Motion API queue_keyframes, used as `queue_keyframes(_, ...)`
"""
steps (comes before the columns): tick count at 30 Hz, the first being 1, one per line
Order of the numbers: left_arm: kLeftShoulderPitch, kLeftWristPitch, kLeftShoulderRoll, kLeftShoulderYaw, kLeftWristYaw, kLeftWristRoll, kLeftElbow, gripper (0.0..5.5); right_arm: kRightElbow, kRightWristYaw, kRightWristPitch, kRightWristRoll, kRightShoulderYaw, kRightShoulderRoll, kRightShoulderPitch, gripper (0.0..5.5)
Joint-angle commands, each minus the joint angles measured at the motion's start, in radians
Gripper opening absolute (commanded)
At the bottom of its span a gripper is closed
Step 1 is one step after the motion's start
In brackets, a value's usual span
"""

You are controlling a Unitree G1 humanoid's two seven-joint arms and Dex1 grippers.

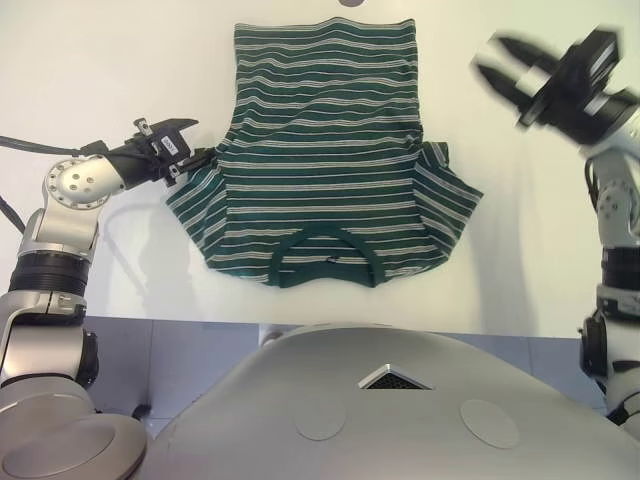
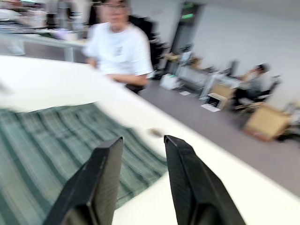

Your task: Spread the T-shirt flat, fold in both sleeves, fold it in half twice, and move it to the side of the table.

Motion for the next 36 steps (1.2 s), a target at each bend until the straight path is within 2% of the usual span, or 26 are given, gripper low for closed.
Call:
queue_keyframes(1, -0.009, 0.051, -0.073, -0.007, -0.039, -0.024, -0.064, 2.39, -0.050, 0.085, 0.042, -0.058, 0.086, -0.033, 0.070, 1.63)
queue_keyframes(3, -0.007, 0.062, -0.090, 0.005, -0.049, -0.027, -0.075, 2.39, 0.007, 0.080, 0.010, -0.164, 0.146, -0.033, 0.086, 1.63)
queue_keyframes(7, -0.025, 0.057, -0.093, 0.023, -0.036, 0.010, -0.021, 2.39, 0.279, 0.006, -0.119, -0.404, 0.223, -0.037, 0.060, 1.63)
queue_keyframes(12, 0.005, 0.025, -0.059, 0.025, -0.046, 0.054, 0.014, 2.39, 0.238, 0.114, -0.145, -0.345, 0.199, -0.081, 0.101, 1.63)
queue_keyframes(16, 0.113, 0.055, -0.023, 0.064, -0.129, -0.027, -0.113, 2.39, 0.123, 0.154, -0.103, -0.262, 0.137, -0.106, 0.150, 1.63)
queue_keyframes(19, 0.158, 0.121, -0.010, 0.142, -0.180, -0.159, -0.228, 2.39, 0.105, 0.110, -0.069, -0.205, 0.038, -0.087, 0.110, 1.63)
queue_keyframes(23, 0.102, 0.197, 0.010, 0.235, -0.132, -0.166, -0.247, 2.39, 0.022, 0.111, 0.007, -0.096, -0.049, -0.080, 0.093, 1.63)
queue_keyframes(25, 0.130, 0.221, 0.053, 0.281, -0.181, -0.204, -0.329, 2.39, -0.043, 0.117, 0.053, -0.045, -0.087, -0.094, 0.117, 1.63)
queue_keyframes(27, 0.244, 0.222, 0.160, 0.339, -0.312, -0.244, -0.463, 2.57, -0.092, 0.118, 0.087, -0.014, -0.131, -0.112, 0.147, 1.63)
queue_keyframes(30, 0.359, 0.118, 0.332, 0.407, -0.451, -0.151, -0.504, 3.04, -0.124, 0.106, 0.109, -0.021, -0.185, -0.132, 0.203, 1.63)
queue_keyframes(32, 0.369, -0.001, 0.401, 0.419, -0.422, -0.002, -0.465, 3.47, -0.142, 0.096, 0.118, -0.027, -0.209, -0.135, 0.238, 1.63)
queue_keyframes(34, 0.341, -0.119, 0.414, 0.363, -0.303, 0.209, -0.409, 3.64, -0.158, 0.076, 0.121, -0.040, -0.213, -0.123, 0.271, 1.63)
queue_keyframes(36, 0.384, -0.186, 0.371, 0.315, -0.228, 0.314, -0.415, 3.64, -0.160, 0.059, 0.121, -0.059, -0.201, -0.110, 0.279, 1.63)
